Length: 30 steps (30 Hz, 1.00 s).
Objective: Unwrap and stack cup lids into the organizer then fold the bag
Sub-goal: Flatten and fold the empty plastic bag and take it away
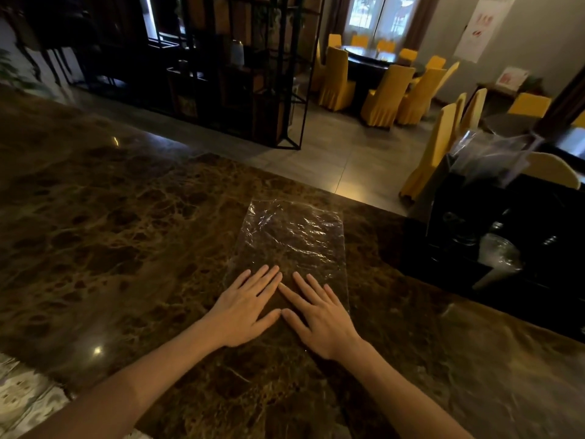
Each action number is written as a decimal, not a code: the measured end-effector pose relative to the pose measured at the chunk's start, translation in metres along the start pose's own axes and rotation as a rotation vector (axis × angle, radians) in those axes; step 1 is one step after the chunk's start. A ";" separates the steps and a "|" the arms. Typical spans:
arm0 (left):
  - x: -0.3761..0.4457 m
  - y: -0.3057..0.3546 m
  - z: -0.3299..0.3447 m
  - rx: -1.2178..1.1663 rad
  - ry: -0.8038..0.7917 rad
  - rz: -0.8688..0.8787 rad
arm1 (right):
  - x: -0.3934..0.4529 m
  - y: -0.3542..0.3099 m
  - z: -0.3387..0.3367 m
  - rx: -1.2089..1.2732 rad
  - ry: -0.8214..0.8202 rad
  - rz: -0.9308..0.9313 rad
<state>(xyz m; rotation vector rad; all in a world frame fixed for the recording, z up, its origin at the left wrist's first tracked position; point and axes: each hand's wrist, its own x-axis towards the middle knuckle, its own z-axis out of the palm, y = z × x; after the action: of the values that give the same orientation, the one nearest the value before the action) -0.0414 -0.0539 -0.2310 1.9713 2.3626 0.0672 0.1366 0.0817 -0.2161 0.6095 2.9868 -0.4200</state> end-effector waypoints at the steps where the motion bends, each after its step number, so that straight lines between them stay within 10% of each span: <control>1: 0.000 0.000 0.000 -0.004 0.000 0.002 | 0.005 0.004 -0.001 -0.003 0.007 0.012; 30: 0.116 -0.088 -0.037 -0.195 -0.093 -0.315 | 0.101 0.087 -0.041 0.169 0.097 0.123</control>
<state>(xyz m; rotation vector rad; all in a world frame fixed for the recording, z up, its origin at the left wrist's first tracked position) -0.1510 0.0452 -0.2028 1.4695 2.4657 0.1779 0.0774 0.2084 -0.2106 0.8463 3.0033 -0.6567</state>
